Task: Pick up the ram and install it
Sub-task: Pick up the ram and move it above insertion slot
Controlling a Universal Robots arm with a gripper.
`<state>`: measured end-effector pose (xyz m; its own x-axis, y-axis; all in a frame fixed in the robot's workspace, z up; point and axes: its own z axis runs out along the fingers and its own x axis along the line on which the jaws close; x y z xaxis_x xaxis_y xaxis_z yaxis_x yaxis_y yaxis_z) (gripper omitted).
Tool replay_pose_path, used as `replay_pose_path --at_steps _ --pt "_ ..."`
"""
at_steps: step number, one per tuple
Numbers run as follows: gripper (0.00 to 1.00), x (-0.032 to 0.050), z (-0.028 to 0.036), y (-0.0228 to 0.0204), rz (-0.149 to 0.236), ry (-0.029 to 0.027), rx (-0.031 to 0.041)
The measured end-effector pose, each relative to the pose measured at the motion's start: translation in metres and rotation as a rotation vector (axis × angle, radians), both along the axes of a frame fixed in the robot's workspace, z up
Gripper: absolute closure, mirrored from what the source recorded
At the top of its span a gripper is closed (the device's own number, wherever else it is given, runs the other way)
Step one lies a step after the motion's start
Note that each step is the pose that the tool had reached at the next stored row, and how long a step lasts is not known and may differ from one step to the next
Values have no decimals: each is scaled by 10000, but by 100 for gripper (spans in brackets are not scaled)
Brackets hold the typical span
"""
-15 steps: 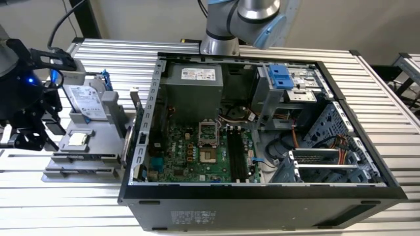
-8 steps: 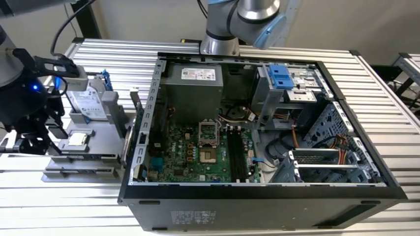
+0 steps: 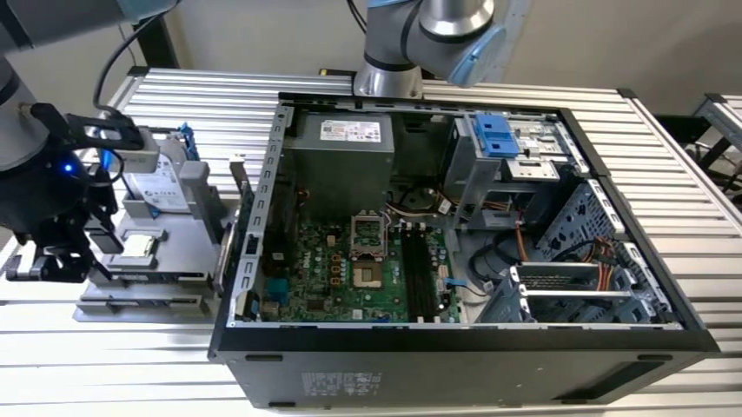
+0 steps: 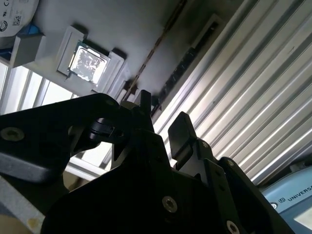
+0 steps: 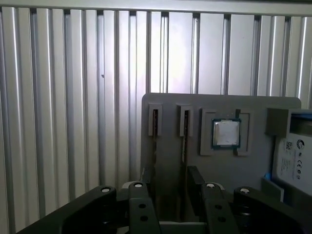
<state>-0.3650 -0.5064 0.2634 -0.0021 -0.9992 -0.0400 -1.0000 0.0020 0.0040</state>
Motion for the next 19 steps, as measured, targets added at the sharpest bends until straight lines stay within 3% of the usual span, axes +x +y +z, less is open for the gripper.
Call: replay_pose_path --at_steps 19 --pt "0 -1 -288 -56 -36 1 1"
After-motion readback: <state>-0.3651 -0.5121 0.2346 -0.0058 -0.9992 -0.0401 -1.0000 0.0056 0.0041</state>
